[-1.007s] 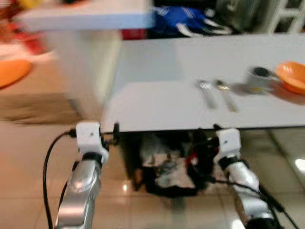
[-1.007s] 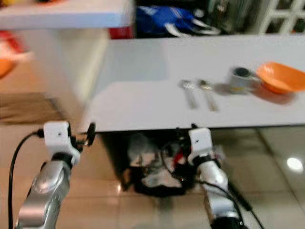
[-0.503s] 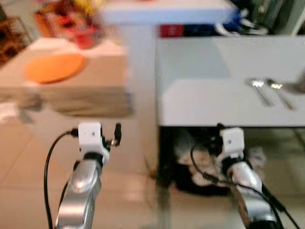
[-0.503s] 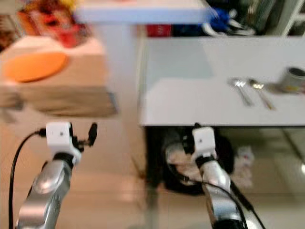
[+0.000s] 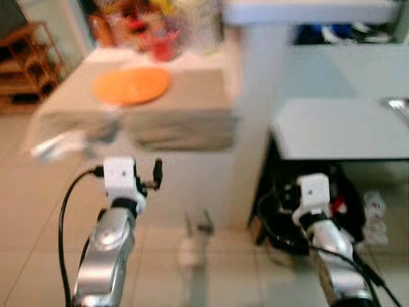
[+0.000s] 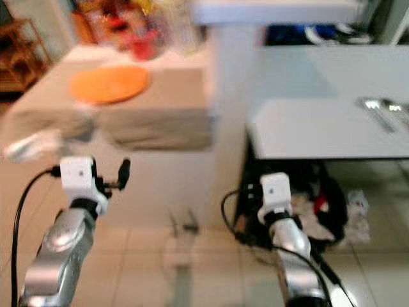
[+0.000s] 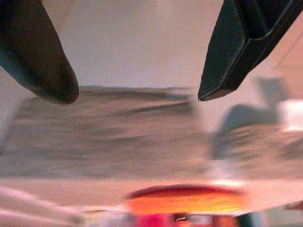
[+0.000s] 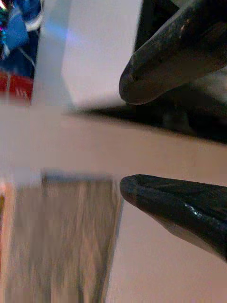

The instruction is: Setting the table

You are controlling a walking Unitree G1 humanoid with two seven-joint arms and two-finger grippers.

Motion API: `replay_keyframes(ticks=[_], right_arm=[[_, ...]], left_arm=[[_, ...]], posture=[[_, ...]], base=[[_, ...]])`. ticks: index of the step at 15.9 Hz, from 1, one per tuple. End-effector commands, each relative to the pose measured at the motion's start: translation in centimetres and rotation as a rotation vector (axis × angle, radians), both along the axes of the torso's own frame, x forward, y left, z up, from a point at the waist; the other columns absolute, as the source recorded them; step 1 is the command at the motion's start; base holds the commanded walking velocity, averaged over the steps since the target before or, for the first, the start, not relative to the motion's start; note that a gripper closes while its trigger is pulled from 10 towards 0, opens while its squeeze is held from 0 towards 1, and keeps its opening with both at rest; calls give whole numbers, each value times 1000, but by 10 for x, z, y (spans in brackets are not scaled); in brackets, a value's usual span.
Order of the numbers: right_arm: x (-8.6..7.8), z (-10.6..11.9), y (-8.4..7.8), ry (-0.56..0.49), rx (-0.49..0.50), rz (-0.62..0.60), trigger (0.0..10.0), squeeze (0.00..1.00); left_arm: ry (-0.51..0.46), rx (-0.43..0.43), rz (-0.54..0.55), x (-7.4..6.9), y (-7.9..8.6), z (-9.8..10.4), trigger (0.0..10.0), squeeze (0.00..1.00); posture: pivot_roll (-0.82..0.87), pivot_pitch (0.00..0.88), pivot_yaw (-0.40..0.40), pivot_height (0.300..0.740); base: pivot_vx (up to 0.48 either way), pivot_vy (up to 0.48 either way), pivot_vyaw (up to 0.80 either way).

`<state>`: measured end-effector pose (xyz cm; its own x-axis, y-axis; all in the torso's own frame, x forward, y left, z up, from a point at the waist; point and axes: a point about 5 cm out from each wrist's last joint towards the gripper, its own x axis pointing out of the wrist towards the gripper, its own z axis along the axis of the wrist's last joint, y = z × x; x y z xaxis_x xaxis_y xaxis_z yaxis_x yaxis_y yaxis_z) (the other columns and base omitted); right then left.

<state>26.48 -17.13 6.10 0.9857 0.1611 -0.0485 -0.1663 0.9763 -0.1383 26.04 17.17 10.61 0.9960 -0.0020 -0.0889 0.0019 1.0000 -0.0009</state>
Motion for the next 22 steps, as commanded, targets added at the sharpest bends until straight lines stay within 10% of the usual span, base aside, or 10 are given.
replay_keyframes(ticks=[1,11,16,22], right_arm=[[4,7,5,-30,5,21,10000,0],[-7,27,-13,-142,22,-117,10000,0],[-37,18,-17,-82,8,-104,10000,0],[-23,39,-12,-193,-2,-126,10000,0]], left_arm=[[2,4,16,0,3,0,10000,0],[-89,35,-2,1,9,16,10000,0],[8,75,-4,-34,30,-5,10000,0],[-144,48,-81,-14,6,29,10000,0]], posture=[[-105,0,55,740],[-99,0,64,740],[-105,0,76,740],[-101,0,79,740]], base=[[0,480,0],[0,144,0],[0,0,0],[257,97,0]])
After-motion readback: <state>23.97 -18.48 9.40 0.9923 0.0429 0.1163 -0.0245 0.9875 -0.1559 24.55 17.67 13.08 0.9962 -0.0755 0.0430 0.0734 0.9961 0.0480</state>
